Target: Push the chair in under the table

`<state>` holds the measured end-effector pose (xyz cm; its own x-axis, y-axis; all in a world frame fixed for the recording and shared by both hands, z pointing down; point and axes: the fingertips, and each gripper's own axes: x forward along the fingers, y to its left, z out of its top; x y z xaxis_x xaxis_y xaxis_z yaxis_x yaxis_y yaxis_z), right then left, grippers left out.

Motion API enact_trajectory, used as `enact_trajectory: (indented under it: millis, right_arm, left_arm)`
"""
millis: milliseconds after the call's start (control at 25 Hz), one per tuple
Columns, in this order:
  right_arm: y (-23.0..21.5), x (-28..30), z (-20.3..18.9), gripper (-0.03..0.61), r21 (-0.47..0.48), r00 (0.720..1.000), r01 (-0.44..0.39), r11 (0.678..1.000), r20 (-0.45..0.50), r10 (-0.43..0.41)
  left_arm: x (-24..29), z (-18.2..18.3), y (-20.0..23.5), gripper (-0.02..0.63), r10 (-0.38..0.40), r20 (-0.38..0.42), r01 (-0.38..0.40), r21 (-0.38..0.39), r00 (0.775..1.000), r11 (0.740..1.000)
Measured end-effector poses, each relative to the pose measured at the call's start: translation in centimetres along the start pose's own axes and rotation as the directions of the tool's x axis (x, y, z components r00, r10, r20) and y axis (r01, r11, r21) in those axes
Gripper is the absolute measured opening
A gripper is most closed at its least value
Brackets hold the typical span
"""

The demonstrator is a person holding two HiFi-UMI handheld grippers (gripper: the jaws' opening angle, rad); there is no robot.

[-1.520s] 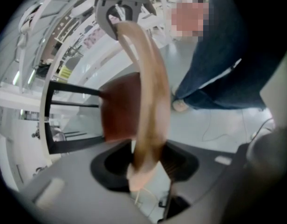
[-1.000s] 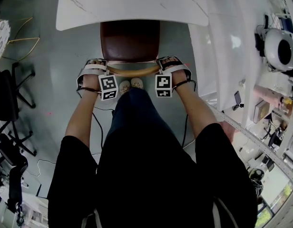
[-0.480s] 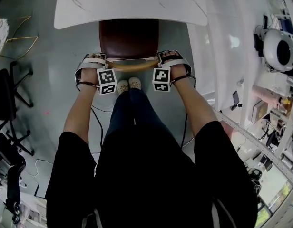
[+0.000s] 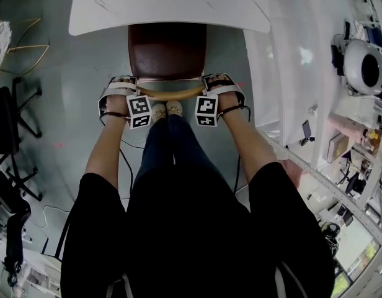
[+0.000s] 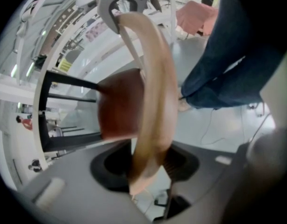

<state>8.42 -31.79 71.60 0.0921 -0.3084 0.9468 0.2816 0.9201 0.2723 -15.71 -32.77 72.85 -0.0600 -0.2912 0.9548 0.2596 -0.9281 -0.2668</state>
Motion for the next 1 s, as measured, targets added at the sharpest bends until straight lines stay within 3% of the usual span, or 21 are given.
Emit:
enact_trajectory:
  millis: [160, 360, 480, 560, 640, 760, 840, 1000]
  right_arm:
    - [0.0, 0.1, 0.1, 0.156, 0.035, 1.000, 0.007, 0.999, 0.015, -0.008]
    - [0.0, -0.6, -0.1, 0.232, 0.155, 0.999, -0.019, 0.988, 0.048, 0.012]
    - [0.2, -2.0, 0.0, 0.233, 0.125, 0.997, 0.018, 0.992, 0.068, -0.027]
    - [0.1, -3.3, -0.2, 0.233, 0.159, 0.994, 0.042, 0.986, 0.093, -0.057]
    - [-0.5, -4.9, -0.7, 0.233, 0.220, 0.989, 0.070, 0.973, 0.111, -0.097]
    - [-2.3, -7.4, -1.4, 0.228, 0.339, 0.976, 0.121, 0.933, 0.131, -0.174]
    - [-3.9, -9.3, -1.9, 0.158, 0.420, 0.963, 0.154, 0.894, 0.138, -0.231]
    - [-7.8, -14.1, -2.2, 0.059, 0.546, 0.911, 0.243, 0.802, 0.156, -0.383]
  left_arm:
    - [0.1, -0.1, 0.0, 0.193, -0.012, -0.004, 0.012, -0.027, 1.000, 1.000]
    - [-1.0, -0.3, 0.3, 0.274, -0.026, 0.034, 0.031, -0.173, 0.999, 0.984]
    - [-2.8, -0.3, 0.1, 0.284, 0.008, 0.071, 0.007, -0.217, 0.997, 0.976]
    - [-4.5, -0.7, 0.4, 0.280, 0.057, 0.093, -0.032, -0.249, 0.994, 0.968]
    - [-6.5, -1.0, 1.0, 0.233, 0.120, 0.107, -0.085, -0.283, 0.987, 0.955]
    - [-9.3, -1.0, 2.1, 0.188, 0.201, 0.124, -0.152, -0.328, 0.972, 0.932]
    - [-11.1, -0.8, 3.0, 0.129, 0.251, 0.138, -0.185, -0.371, 0.958, 0.910]
    - [-15.7, -0.6, 6.1, 0.040, 0.380, 0.153, -0.253, -0.517, 0.912, 0.817]
